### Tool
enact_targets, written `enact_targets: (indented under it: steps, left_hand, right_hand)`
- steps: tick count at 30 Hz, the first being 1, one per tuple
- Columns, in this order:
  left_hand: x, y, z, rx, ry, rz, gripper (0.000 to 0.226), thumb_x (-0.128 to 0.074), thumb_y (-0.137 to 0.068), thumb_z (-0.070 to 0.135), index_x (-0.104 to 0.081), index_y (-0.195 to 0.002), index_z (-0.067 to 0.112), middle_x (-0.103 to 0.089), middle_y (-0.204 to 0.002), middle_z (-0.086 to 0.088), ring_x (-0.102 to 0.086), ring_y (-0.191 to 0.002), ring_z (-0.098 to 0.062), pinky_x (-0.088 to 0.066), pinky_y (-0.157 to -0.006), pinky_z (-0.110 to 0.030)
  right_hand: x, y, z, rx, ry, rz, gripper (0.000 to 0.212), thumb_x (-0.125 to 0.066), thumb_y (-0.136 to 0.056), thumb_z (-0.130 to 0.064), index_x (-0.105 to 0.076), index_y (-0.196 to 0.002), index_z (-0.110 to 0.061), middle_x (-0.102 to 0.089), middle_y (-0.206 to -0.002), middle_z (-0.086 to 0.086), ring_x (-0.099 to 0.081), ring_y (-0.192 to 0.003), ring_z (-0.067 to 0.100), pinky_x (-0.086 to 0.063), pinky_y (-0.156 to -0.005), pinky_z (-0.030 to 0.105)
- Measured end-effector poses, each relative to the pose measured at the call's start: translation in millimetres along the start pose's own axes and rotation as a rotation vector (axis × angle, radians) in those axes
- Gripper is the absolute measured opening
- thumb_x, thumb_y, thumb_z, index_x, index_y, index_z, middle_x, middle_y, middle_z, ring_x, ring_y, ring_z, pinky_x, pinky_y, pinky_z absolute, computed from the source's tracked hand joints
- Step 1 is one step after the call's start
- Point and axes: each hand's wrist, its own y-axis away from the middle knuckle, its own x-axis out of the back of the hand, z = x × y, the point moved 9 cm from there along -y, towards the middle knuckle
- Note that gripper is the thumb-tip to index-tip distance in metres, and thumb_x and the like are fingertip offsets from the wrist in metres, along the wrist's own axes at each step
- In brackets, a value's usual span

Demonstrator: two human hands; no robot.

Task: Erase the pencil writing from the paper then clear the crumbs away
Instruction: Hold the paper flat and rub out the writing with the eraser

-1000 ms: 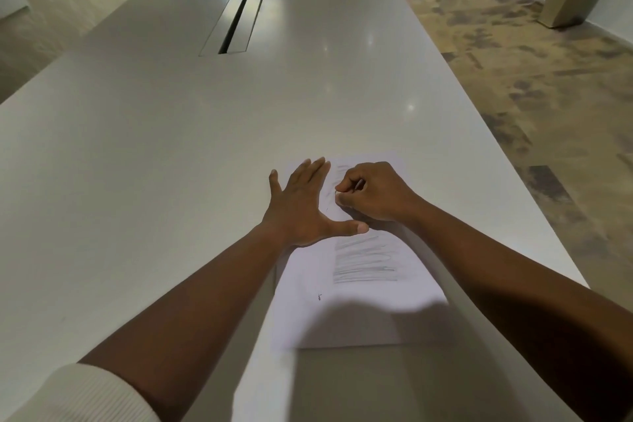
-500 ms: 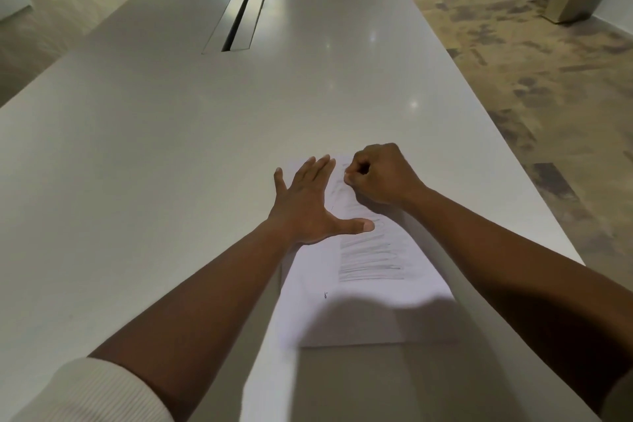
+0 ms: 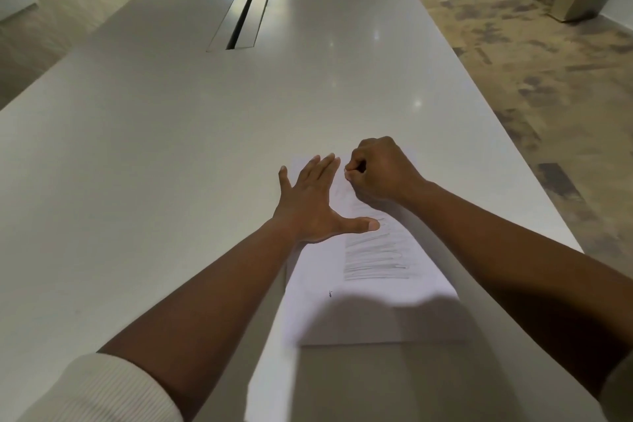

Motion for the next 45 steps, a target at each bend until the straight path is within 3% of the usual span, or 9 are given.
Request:
enact_targets:
  steps: [7,12,15,18,22,27,31,38,45]
  left_hand:
    - [-3.2,-5.1,-0.9,-0.016,-0.043,-0.027,0.142,-0.035,-0.050,0.103,0.002,-0.165,0.027,0.007,-0.172,0.013,0.014,-0.157,-0.007,0.011,-0.121,-0.065]
    - [-1.2,-1.7,-0.1,-0.001,-0.009,0.008,0.150,-0.029,-0.045,0.113,0.000,-0.165,0.028,0.003,-0.172,0.015,0.012,-0.157,-0.004,0.013,-0.121,-0.063]
    - [-0.5,-0.6,-0.1,0.001,-0.009,0.006,0.149,-0.025,-0.045,0.113,0.001,-0.165,0.028,0.003,-0.172,0.014,0.013,-0.157,-0.005,0.013,-0.121,-0.064]
    - [-0.4,-0.7,0.4,0.001,-0.005,0.007,0.148,-0.030,-0.046,0.112,-0.002,-0.165,0.029,0.002,-0.172,0.015,0.013,-0.156,-0.004,0.014,-0.121,-0.063]
    - [-1.1,-2.2,0.5,0.000,-0.024,-0.003,0.147,-0.033,-0.043,0.107,-0.004,-0.165,0.031,0.003,-0.172,0.016,0.013,-0.156,-0.003,0.014,-0.121,-0.063]
    - [-1.0,-1.7,0.0,0.000,0.003,0.011,0.148,-0.027,-0.044,0.114,-0.002,-0.165,0.031,0.002,-0.172,0.015,0.013,-0.156,-0.004,0.014,-0.121,-0.064]
    - [-0.8,-2.2,-0.7,-0.007,0.002,0.017,0.146,-0.023,-0.043,0.114,-0.001,-0.164,0.035,0.003,-0.172,0.014,0.014,-0.156,-0.005,0.014,-0.120,-0.065]
    - [-0.3,-3.4,0.0,-0.010,-0.038,-0.004,0.140,-0.031,-0.046,0.106,-0.001,-0.164,0.035,0.006,-0.172,0.014,0.013,-0.157,-0.006,0.011,-0.121,-0.064]
    - [0.4,-1.1,0.6,-0.006,0.014,-0.006,0.143,-0.033,-0.048,0.111,-0.001,-0.164,0.036,0.004,-0.172,0.015,0.014,-0.156,-0.005,0.015,-0.120,-0.064]
  right_hand:
    - [-22.1,29.0,-34.9,0.193,-0.099,-0.188,0.010,-0.071,-0.076,-0.004,-0.073,-0.066,-0.005,-0.065,-0.067,-0.003,-0.054,-0.061,0.000,-0.039,-0.062,0.007]
    - [-7.8,12.1,-16.9,0.078,-0.069,-0.052,0.015,-0.066,-0.081,-0.007,-0.072,-0.068,-0.002,-0.067,-0.071,0.008,-0.062,-0.067,0.020,-0.050,-0.066,0.031]
    - [-1.8,-1.1,-5.6,0.019,-0.036,-0.014,0.012,-0.068,-0.083,-0.010,-0.077,-0.078,-0.003,-0.069,-0.078,0.012,-0.064,-0.073,0.024,-0.053,-0.072,0.036]
    - [-8.9,4.7,-9.3,0.035,-0.053,-0.031,0.012,-0.069,-0.081,-0.010,-0.074,-0.072,-0.005,-0.067,-0.072,0.007,-0.063,-0.069,0.017,-0.052,-0.066,0.032]
    - [-25.8,19.8,-21.4,0.091,-0.163,-0.178,0.018,-0.073,-0.075,-0.006,-0.068,-0.059,-0.014,-0.058,-0.057,-0.014,-0.058,-0.060,0.002,-0.040,-0.055,0.008]
    - [-9.0,-0.5,-1.1,-0.011,-0.076,-0.048,0.010,-0.072,-0.080,-0.013,-0.075,-0.074,-0.005,-0.070,-0.073,0.006,-0.064,-0.068,0.018,-0.052,-0.067,0.029]
    - [-4.2,-3.3,3.9,-0.029,-0.055,-0.036,0.009,-0.073,-0.081,-0.013,-0.077,-0.078,-0.005,-0.071,-0.078,0.008,-0.064,-0.071,0.018,-0.052,-0.069,0.028]
    - [-22.1,25.2,-15.4,0.109,-0.117,-0.230,0.008,-0.075,-0.075,-0.012,-0.075,-0.068,-0.010,-0.069,-0.067,-0.002,-0.062,-0.062,0.008,-0.045,-0.059,0.013]
    - [5.9,4.5,6.9,-0.007,-0.040,-0.027,0.008,-0.072,-0.082,-0.011,-0.078,-0.082,-0.005,-0.071,-0.081,0.008,-0.065,-0.074,0.020,-0.054,-0.072,0.031]
